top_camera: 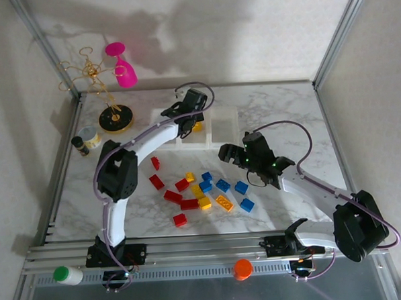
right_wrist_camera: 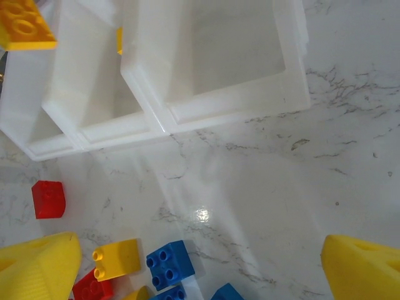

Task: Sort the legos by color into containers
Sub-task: Place the lego in the container, then pick up the lego from the center of the table.

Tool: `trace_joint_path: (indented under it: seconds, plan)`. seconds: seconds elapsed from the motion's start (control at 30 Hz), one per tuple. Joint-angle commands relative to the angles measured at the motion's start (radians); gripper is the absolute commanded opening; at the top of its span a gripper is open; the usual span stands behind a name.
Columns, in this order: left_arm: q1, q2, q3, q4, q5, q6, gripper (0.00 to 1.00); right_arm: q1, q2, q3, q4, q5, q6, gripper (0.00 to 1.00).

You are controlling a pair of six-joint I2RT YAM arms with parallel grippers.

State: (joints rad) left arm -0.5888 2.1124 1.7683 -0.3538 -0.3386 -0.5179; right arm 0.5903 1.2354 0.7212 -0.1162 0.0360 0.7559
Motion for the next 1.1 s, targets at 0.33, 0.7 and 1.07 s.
trace_joint_path:
  seconds: [0.33,0.7,1.07]
  plan:
    - [0.0,-0.038,0.053,-0.077,0.014,0.076,0.51,-0.006,0.012,0.071,-0.028,0.033,-0.074,0.99]
    - [-0.089,-0.354,-0.35,-0.065,0.206,0.041,0.53,-0.005,-0.089,0.009,-0.183,0.005,-0.093,0.99]
    - [-0.244,-0.436,-0.555,-0.105,0.264,0.009,0.56,-0.007,-0.215,-0.082,-0.31,-0.014,-0.032,0.98]
